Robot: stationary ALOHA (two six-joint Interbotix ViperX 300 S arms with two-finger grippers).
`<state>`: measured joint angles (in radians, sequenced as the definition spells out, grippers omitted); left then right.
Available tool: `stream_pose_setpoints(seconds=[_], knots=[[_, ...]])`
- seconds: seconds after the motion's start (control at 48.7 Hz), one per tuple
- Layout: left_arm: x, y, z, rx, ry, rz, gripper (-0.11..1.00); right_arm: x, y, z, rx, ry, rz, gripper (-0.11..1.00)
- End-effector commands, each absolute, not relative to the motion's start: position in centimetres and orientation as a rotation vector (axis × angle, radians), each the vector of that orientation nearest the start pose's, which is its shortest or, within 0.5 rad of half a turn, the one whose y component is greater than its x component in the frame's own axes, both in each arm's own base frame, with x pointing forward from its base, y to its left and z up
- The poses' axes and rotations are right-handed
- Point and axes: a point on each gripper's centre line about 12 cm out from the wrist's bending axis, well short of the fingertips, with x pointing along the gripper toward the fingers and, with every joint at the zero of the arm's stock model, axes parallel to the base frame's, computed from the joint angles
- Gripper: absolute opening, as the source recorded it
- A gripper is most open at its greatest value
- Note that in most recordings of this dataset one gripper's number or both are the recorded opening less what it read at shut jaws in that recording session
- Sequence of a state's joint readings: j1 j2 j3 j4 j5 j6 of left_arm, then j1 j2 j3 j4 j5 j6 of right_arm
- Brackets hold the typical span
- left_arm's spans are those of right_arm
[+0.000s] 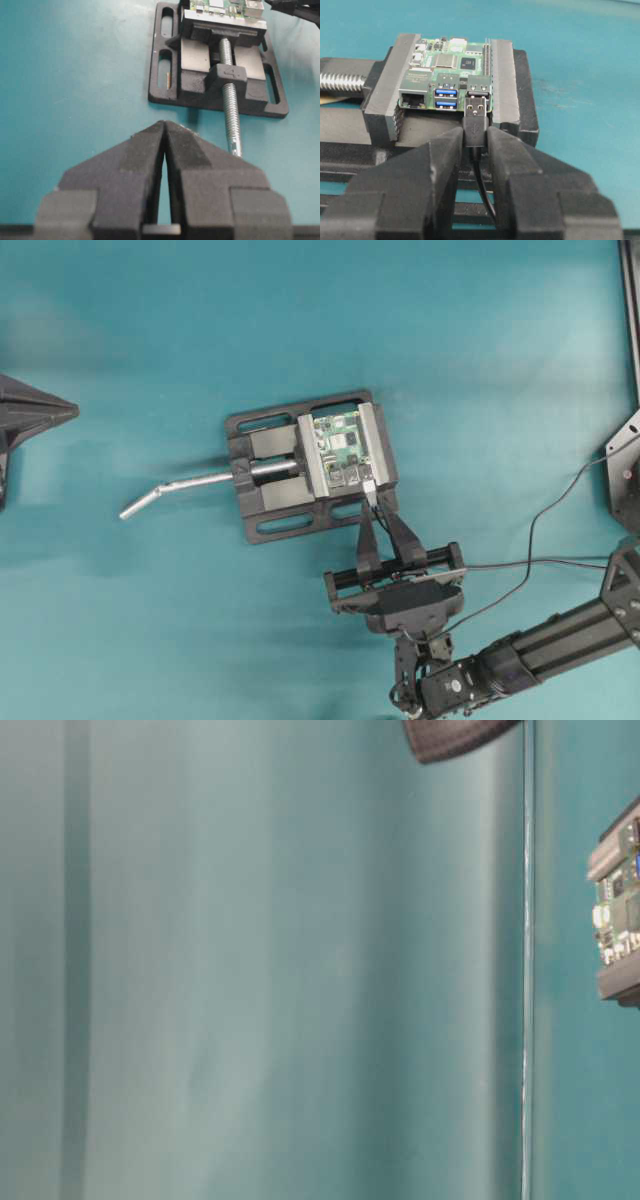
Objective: Insert the USB into the fixed PCB.
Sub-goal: 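Align the USB plug with the right-side USB port on the board, then push the USB plug forward into the port with the right gripper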
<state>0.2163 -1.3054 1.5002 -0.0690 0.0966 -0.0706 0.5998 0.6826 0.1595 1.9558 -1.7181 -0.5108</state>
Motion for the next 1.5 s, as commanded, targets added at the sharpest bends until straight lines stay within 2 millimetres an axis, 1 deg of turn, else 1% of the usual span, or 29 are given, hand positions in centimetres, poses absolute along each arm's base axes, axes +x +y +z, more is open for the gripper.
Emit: stream_pose_setpoints(seconds=[0.0, 0.719, 0.945, 1.48], knots=[[13.4, 2.9, 18.2, -0.168, 0.252, 0.227, 0.03, 38.7, 13.1, 10.6, 0.291, -0.021, -1.360, 0.21], [13.4, 2.9, 18.1, -0.168, 0.254, 0.227, 0.03, 38.7, 11.9, 10.5, 0.279, -0.021, -1.385, 0.21], [13.4, 2.9, 18.1, -0.168, 0.254, 0.227, 0.03, 38.8, 11.6, 11.0, 0.287, -0.022, -1.393, 0.21], [13.4, 2.9, 18.1, -0.168, 0.254, 0.227, 0.03, 39.2, 10.9, 11.2, 0.274, -0.035, -1.391, 0.21]])
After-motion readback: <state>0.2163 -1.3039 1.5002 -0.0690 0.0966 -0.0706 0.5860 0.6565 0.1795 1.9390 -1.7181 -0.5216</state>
